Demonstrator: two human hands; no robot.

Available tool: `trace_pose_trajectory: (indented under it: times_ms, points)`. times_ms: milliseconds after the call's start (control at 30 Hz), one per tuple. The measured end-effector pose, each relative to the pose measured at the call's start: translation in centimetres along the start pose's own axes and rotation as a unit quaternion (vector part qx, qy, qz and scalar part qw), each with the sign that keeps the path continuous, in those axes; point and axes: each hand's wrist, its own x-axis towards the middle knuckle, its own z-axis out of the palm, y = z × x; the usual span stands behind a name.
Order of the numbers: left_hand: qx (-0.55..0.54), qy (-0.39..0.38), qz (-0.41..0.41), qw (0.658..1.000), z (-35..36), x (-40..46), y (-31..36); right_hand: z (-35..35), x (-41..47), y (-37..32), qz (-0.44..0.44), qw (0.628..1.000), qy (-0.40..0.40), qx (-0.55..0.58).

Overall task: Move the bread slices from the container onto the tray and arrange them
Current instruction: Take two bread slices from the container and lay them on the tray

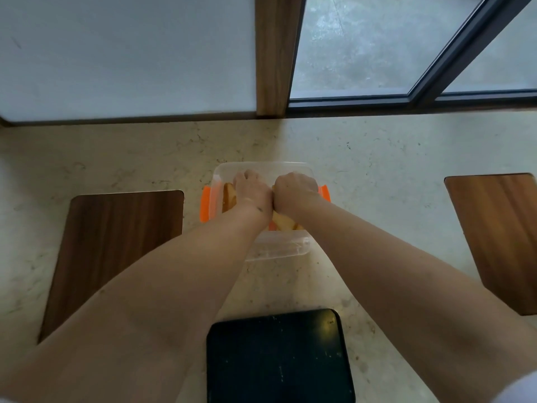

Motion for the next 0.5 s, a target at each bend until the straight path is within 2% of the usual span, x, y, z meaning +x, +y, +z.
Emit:
trace_pose_trajectory:
  times_ms: [67, 133, 200, 267, 433, 500]
  points:
    - [-0.053, 0.007, -0.004, 0.999, -0.2, -0.3, -0.3, -0.1, 0.0, 0.3, 0.007, 1.000, 0.006, 0.019]
    - [-0.159, 0.020, -0.001, 0.987, -0.4, -0.6, -0.8, -0.4, -0.1, 0.8, 0.016, 0.998, -0.003, 0.057]
    - [-0.286, 0.015, -0.003, 0.958, -0.8, -1.0, -1.3, -0.8, -0.3, 1.1, 0.017, 0.995, -0.009, 0.094]
    - [-0.363, 0.032, -0.018, 0.931, -1.4, -1.4, -1.9, -1.6, -0.5, 1.3, 0.029, 0.991, 0.000, 0.129]
    - [-0.351, 0.126, -0.051, 0.926, -4.5, -3.1, -3.8, -5.8, -2.0, 2.8, 0.051, 0.976, 0.038, 0.207]
    - [-0.438, 0.147, -0.064, 0.884, -6.8, -4.6, -5.2, -8.0, -4.1, 3.8, 0.042, 0.961, 0.066, 0.265]
